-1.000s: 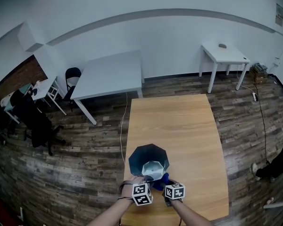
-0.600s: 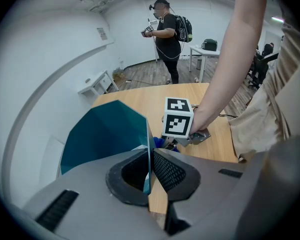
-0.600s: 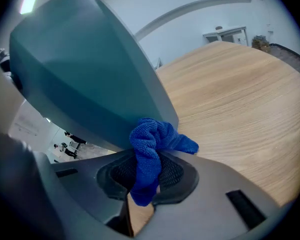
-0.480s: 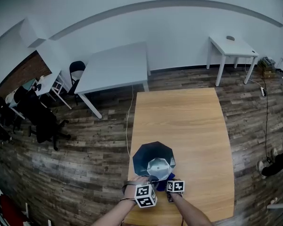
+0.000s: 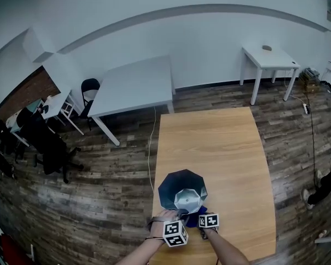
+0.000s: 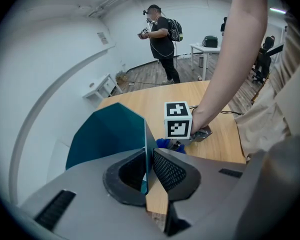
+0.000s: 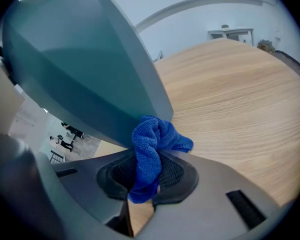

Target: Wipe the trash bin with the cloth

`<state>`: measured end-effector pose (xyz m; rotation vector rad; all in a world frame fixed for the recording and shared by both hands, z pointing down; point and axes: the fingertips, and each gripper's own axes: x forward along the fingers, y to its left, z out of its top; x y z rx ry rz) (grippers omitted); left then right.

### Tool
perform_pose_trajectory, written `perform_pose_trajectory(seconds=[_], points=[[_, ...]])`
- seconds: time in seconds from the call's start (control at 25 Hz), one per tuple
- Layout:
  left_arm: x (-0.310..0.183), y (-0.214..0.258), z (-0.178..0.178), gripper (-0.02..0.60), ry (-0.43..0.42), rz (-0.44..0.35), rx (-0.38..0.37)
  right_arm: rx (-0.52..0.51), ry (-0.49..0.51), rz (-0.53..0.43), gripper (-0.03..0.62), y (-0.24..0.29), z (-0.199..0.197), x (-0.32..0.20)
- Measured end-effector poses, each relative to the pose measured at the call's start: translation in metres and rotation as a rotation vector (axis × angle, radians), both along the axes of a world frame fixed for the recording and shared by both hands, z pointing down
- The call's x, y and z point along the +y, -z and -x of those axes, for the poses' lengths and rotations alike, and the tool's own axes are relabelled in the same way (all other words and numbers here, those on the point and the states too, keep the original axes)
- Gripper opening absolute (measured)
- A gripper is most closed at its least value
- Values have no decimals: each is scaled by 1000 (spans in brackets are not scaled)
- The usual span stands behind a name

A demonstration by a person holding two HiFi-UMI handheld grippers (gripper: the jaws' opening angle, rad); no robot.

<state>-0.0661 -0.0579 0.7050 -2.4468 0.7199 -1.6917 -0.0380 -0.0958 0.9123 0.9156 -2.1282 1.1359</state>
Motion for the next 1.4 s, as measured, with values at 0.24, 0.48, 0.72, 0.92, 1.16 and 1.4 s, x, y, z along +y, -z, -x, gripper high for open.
perform_pose_trajectory(seconds=[0.24, 0.48, 0.72, 0.92, 1.16, 1.4], points=[[1, 17, 10, 90, -137, -86, 45, -126, -89, -35, 80, 77, -4, 10], [11, 30, 28, 117, -274, -81, 82, -206, -65, -120, 80, 147, 3, 31], [27, 14, 53, 173, -410, -6, -33, -236, -34, -203, 80, 203, 1, 50], [13, -10, 71, 175, -425, -48, -191, -283, -68, -225, 80, 238, 1, 59], [12, -10, 62, 73, -441, -63, -223, -348, -112, -219, 80, 261, 9, 56], [21, -10, 40, 49, -415, -31, -186, -360, -142, -206, 80, 256, 13, 49]])
